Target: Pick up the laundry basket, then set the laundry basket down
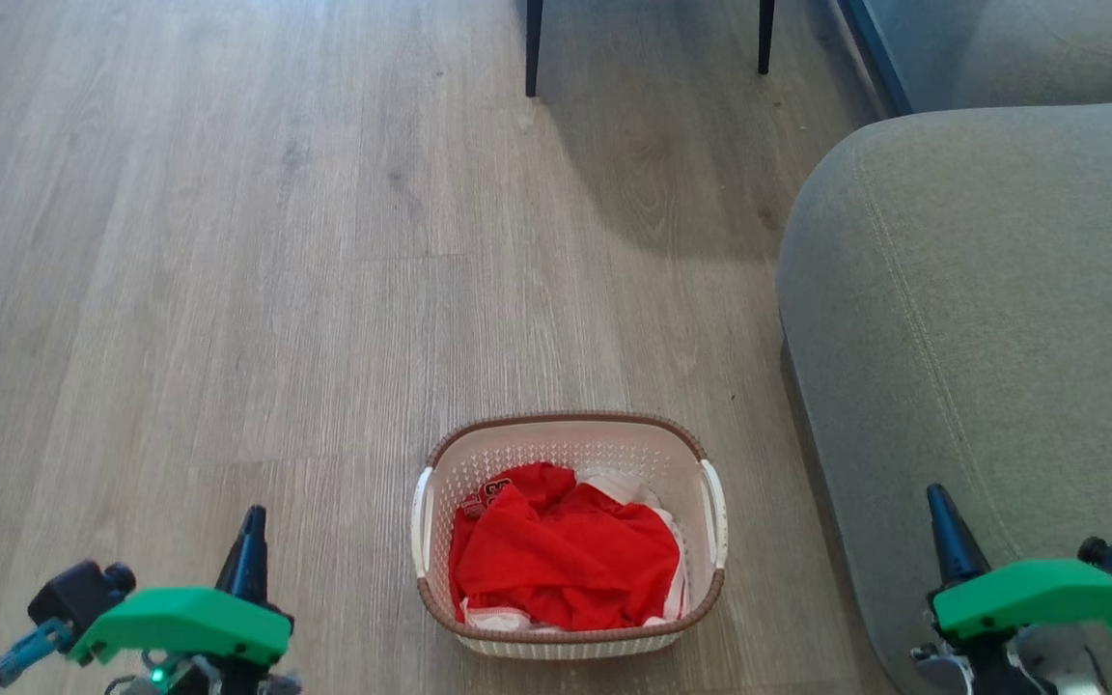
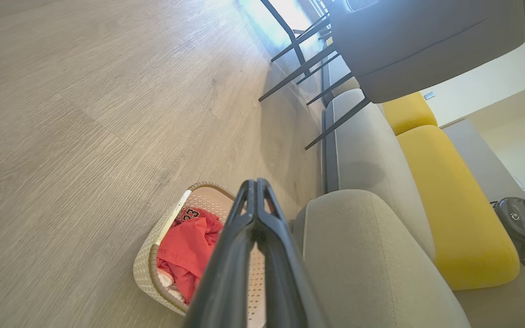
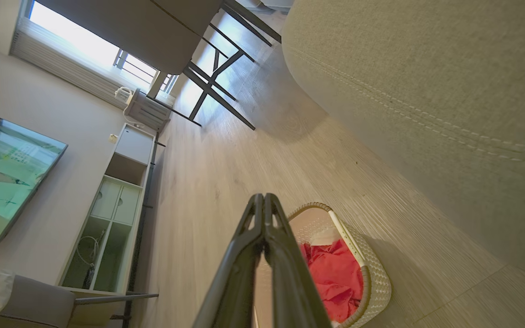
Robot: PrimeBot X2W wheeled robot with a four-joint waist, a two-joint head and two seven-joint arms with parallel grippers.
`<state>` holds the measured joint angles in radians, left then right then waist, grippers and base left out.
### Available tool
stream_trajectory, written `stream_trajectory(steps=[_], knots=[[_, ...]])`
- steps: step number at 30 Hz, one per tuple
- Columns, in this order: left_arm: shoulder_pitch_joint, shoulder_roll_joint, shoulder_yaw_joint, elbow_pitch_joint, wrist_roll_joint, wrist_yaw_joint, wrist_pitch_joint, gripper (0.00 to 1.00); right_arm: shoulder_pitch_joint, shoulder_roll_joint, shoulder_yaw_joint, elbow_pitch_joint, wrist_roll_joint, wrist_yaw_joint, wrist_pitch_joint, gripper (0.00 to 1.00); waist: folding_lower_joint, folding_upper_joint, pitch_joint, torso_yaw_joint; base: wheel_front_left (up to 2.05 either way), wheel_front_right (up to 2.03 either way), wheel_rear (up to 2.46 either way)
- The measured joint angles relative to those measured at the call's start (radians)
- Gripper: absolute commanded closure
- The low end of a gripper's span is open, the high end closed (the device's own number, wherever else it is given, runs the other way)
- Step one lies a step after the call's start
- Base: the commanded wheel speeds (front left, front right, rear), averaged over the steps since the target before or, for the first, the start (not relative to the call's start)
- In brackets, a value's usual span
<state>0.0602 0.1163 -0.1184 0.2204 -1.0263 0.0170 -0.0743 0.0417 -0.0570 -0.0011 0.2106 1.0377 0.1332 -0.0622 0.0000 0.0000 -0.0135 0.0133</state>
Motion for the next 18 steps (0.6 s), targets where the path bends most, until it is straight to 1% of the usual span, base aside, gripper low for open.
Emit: stream_trajectory(steps=[2, 5, 15, 18], knots=[[-0.005, -0.001, 0.002, 0.000, -0.022, -0.002, 0.005, 1.00, -0.003, -0.002, -0.004, 0.001, 0.022, 0.000, 0.004, 1.00, 0.0000, 0.0000, 0.001, -0.001, 0.00, 0.00, 0.00], [-0.005, -0.004, 0.007, 0.005, -0.054, -0.018, 0.012, 1.00, -0.003, -0.002, -0.006, 0.005, 0.055, 0.000, 0.010, 1.00, 0.0000, 0.0000, 0.002, -0.001, 0.00, 0.00, 0.00], [-0.031, -0.011, 0.038, 0.016, -0.167, -0.036, 0.042, 1.00, -0.020, -0.002, -0.026, 0.017, 0.166, 0.000, 0.035, 1.00, 0.0000, 0.0000, 0.005, -0.004, 0.00, 0.00, 0.00], [-0.040, -0.017, 0.046, 0.019, -0.200, -0.049, 0.050, 1.00, -0.020, -0.002, -0.030, 0.019, 0.199, 0.000, 0.044, 1.00, 0.0000, 0.0000, 0.006, -0.004, 0.00, 0.00, 0.00]])
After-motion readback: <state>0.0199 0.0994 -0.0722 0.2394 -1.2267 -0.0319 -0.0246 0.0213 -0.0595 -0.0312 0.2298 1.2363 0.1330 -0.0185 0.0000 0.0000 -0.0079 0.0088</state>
